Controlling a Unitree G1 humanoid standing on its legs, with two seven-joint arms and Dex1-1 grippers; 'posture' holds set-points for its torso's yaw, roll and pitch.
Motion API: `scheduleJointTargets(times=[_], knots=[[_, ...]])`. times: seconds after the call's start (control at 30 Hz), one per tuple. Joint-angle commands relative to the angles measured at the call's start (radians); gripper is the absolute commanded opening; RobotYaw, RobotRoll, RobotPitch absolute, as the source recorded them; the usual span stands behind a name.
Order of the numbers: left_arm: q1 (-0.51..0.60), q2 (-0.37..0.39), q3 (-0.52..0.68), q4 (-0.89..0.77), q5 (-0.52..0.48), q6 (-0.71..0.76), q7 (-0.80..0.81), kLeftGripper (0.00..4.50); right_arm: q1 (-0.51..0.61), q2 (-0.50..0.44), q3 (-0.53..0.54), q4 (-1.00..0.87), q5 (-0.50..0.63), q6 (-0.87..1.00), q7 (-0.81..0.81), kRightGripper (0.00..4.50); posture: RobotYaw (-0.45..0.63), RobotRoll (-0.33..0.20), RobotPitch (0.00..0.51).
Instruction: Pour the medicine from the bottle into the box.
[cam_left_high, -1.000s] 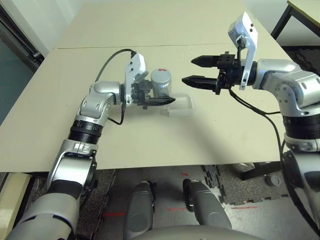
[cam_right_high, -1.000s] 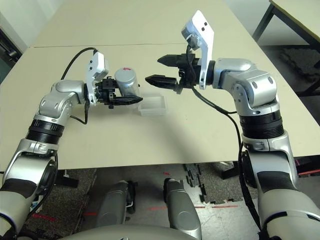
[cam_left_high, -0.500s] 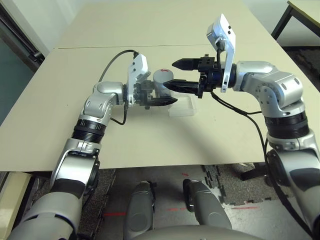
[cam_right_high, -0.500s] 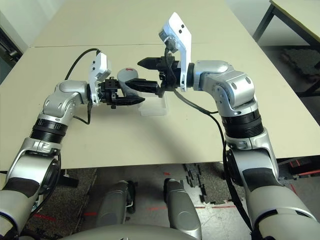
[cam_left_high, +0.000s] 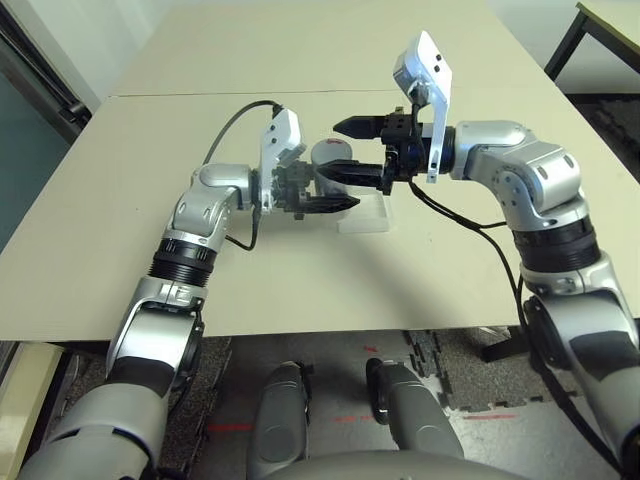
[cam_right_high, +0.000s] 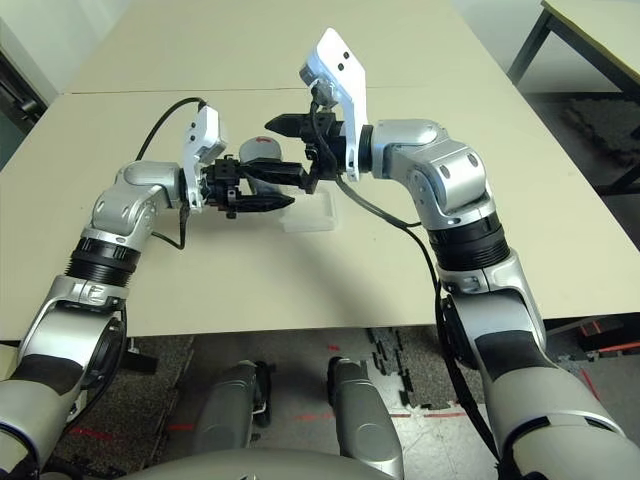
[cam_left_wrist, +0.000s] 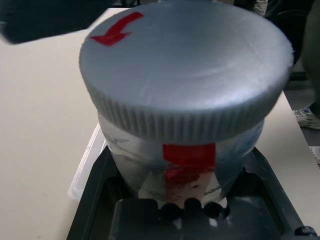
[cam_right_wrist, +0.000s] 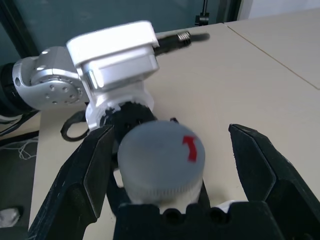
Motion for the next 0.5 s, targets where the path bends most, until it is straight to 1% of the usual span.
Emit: scheduleJointTargets(times=[0.03,0.27,0.5], knots=[[-0.012,0.001,-0.01,-0.009,0.01,-0.005,-0.004,2.54,-0.012,0.004,0.009,0.015,-0.01,-0.014,0.008,4.5,0.02,0.0,0.153],[-0.016,0.004,-0.007,-0.004,0.011,-0.006,-0.003,2.54,-0.005,-0.01,-0.006,0.012,-0.009,-0.01,0.01,4.5,0.02,0.0,0.153],[-0.018,0.007,-0.002,0.007,0.013,-0.011,-0.002,2.54,0.017,-0.045,-0.027,-0.018,0.008,0.01,0.012,4.5,0.01,0.0,0.154]])
